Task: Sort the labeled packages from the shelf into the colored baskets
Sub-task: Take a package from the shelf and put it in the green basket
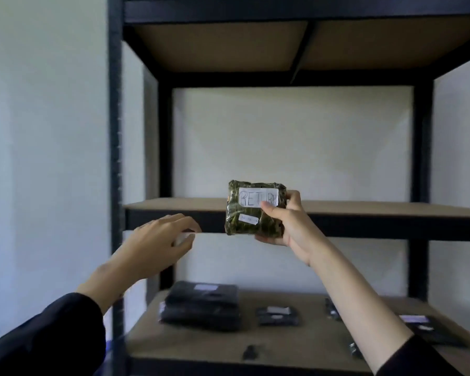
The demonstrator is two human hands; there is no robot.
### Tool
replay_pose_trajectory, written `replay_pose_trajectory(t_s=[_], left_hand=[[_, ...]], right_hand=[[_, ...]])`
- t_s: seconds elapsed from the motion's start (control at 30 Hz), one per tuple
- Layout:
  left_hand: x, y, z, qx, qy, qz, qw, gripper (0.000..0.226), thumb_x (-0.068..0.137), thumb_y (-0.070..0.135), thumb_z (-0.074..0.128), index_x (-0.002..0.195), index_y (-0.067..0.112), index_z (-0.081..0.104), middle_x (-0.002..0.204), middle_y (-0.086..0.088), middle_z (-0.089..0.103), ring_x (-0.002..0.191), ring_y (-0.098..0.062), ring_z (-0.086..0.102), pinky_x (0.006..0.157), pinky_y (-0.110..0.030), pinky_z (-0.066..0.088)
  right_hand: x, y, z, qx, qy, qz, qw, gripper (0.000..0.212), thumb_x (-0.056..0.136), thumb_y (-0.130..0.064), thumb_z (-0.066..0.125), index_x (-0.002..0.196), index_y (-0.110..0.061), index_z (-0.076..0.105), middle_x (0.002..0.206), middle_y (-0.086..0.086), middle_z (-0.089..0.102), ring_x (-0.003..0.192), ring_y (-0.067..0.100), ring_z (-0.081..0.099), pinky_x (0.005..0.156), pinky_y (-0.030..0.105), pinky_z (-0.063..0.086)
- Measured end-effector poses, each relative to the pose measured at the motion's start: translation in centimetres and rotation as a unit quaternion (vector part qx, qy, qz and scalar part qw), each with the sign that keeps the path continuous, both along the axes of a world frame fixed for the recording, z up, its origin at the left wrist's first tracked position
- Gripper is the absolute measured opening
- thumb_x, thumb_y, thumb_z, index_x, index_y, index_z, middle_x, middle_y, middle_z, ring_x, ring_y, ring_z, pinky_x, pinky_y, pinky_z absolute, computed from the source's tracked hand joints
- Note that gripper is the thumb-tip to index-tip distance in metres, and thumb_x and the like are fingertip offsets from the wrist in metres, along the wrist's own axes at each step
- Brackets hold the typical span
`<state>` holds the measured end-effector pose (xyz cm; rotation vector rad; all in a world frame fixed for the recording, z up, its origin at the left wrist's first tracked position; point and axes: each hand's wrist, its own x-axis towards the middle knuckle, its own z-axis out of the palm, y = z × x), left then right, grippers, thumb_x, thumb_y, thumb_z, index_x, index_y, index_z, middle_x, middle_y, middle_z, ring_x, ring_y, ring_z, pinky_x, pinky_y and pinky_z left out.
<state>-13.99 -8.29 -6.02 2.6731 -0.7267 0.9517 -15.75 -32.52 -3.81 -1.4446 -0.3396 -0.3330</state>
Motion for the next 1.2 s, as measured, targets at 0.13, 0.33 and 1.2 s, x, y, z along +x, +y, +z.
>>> replay_pose_trajectory(t_s=[0.13, 0.33, 1.2], left_hand=[[-6.1, 11.9, -4.3, -0.008, 0.023, 0.047, 0.999, 0.052, 0.075, 0.059, 0.019, 0.105, 0.04, 0.057, 0.107, 0.025, 0.058, 0.091, -0.003, 0.057, 0.075, -0.023, 0.04], [-10.9, 26.9, -12.3, -0.039, 0.131, 0.186, 0.973, 0.044, 0.073, 0.055, 0.024, 0.1, 0.042, 0.056, 0.103, 0.023, 0.062, 0.094, -0.008, 0.061, 0.08, -0.03, 0.048], [-1.8, 57.4, -32.1, -0.065, 0.324, 0.283, 0.9, 0.024, 0.094, 0.032, 0.04, 0.111, 0.031, 0.057, 0.117, 0.012, 0.059, 0.103, -0.006, 0.054, 0.09, -0.027, 0.045]], right_hand=[[-2.1, 10.9, -3.3, 0.002, 0.046, 0.07, 0.996, 0.031, 0.089, -0.014, 0.059, 0.107, -0.02, 0.034, 0.119, 0.008, 0.055, 0.103, 0.027, 0.061, 0.072, 0.045, 0.057], [-3.9, 25.5, -11.6, 0.017, 0.157, 0.163, 0.974, 0.024, 0.087, -0.016, 0.058, 0.098, -0.02, 0.038, 0.115, 0.014, 0.059, 0.098, 0.029, 0.062, 0.064, 0.04, 0.055], [9.8, 59.6, -35.2, 0.022, 0.378, 0.246, 0.892, 0.025, 0.085, -0.02, 0.063, 0.102, -0.019, 0.044, 0.131, 0.017, 0.052, 0.109, 0.035, 0.059, 0.062, 0.04, 0.057]])
